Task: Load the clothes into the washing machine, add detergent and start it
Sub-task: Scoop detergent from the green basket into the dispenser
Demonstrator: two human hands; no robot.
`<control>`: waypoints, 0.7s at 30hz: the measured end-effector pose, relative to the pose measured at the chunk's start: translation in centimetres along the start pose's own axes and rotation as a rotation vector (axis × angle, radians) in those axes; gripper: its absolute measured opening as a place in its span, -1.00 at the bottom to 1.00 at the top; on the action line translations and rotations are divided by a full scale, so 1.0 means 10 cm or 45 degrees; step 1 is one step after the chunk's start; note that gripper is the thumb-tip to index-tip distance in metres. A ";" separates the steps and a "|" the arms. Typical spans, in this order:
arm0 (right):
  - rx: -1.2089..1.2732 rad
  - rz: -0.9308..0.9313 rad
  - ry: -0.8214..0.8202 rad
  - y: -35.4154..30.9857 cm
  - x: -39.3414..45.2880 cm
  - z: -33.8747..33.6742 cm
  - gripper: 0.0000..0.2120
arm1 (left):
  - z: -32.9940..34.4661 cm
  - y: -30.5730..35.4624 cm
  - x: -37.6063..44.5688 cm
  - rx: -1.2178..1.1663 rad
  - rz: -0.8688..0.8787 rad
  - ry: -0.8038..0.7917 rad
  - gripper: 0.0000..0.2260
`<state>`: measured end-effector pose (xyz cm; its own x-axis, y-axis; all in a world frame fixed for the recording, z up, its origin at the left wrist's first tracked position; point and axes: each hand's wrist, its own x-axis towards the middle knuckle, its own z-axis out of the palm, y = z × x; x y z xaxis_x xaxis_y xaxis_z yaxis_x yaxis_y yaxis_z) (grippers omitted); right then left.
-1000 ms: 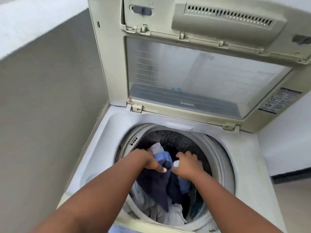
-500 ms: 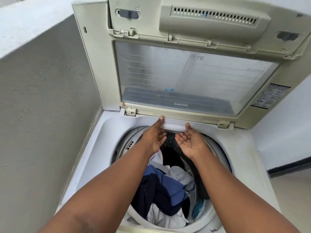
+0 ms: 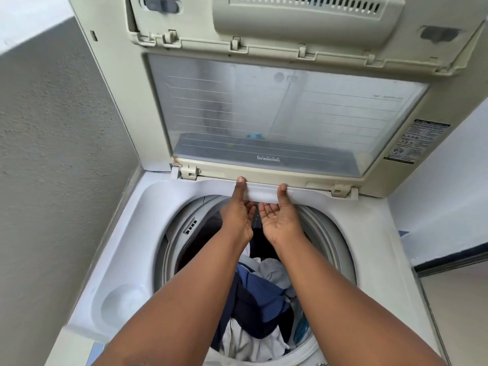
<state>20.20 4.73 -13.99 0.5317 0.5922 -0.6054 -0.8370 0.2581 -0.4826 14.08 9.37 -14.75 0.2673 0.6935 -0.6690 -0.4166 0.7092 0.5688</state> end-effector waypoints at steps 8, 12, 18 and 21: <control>-0.187 -0.138 0.194 0.21 0.07 -0.04 -0.53 | 0.11 -0.16 -0.08 0.024 0.161 0.202 -0.49; -0.215 -0.113 0.133 0.13 0.03 -0.08 -0.53 | 0.09 -0.09 -0.13 0.079 0.146 0.156 -0.32; -0.306 -0.032 0.134 0.04 -0.07 -0.12 -0.54 | -0.01 -0.01 -0.16 0.165 0.092 0.053 -0.53; -0.305 -0.040 0.172 0.02 -0.13 -0.12 -0.52 | -0.07 -0.03 -0.17 0.189 0.091 0.062 -0.59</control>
<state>19.52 3.12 -14.03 0.5831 0.4751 -0.6589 -0.7738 0.0777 -0.6287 13.11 7.84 -14.11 0.1972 0.7387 -0.6446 -0.2991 0.6715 0.6780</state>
